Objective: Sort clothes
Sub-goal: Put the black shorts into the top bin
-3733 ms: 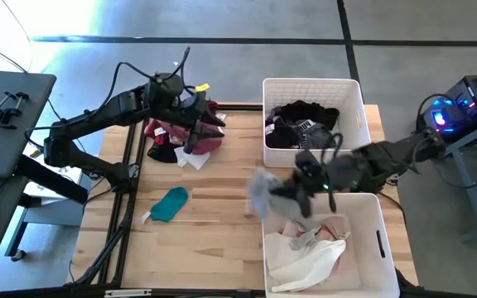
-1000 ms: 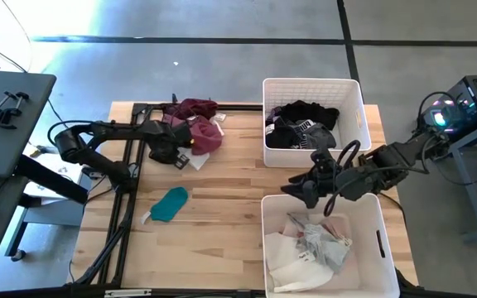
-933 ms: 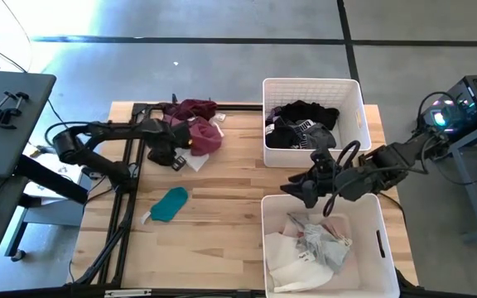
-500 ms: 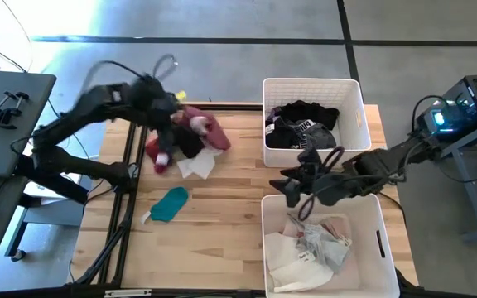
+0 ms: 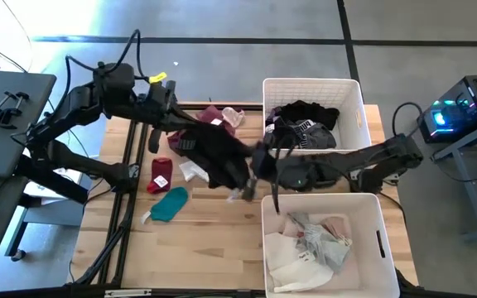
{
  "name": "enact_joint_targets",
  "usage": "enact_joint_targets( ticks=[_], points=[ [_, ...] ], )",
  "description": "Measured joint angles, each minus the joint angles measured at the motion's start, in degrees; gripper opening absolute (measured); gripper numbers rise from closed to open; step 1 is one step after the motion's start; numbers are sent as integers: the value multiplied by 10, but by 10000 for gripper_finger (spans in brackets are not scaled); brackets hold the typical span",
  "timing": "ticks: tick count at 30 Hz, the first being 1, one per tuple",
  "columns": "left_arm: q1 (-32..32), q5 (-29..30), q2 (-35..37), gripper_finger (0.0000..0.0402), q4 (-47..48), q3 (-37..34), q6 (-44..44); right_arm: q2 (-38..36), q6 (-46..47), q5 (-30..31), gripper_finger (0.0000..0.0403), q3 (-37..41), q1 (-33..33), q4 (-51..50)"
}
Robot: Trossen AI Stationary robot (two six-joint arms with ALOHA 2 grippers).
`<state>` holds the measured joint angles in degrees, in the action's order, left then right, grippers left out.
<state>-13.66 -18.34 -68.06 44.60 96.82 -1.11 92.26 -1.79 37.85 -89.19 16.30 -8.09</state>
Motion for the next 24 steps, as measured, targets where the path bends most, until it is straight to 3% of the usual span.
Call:
enact_joint_targets(
  ticks=[3,5,11,15,19,24],
  points=[
    [21,-7,-6,0,-39,0,9,5,-24,35,271,0,-21,70],
    [35,-7,-13,0,-56,0,9,5,-32,22,271,0,-33,103],
    [73,-7,-46,0,-129,0,3,7,-5,-146,271,0,-71,141],
    [92,-6,-68,0,-170,0,-19,21,3,-208,256,0,-77,140],
    [101,-3,-83,2,-199,0,-32,29,4,-217,195,0,-71,141],
    [103,9,-86,32,-206,0,-59,25,35,-183,59,0,-61,153]
  ],
)
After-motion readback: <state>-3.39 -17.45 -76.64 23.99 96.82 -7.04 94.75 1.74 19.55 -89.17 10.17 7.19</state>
